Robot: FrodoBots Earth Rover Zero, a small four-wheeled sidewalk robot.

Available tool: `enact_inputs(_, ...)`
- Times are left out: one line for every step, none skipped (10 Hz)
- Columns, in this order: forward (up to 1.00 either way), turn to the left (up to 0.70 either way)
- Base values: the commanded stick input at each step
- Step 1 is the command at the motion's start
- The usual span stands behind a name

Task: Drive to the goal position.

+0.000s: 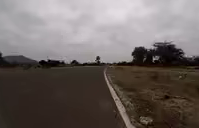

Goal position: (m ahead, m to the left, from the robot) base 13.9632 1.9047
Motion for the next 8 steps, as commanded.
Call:
enact_inputs(0.7, -0.11)
enact_inputs(0.7, 0.0)
enact_inputs(0.7, -0.01)
enact_inputs(0.7, 0.0)
enact_inputs(0.7, 0.0)
enact_inputs(0.7, -0.01)
enact_inputs(0.7, -0.05)
enact_inputs(0.74, -0.13)
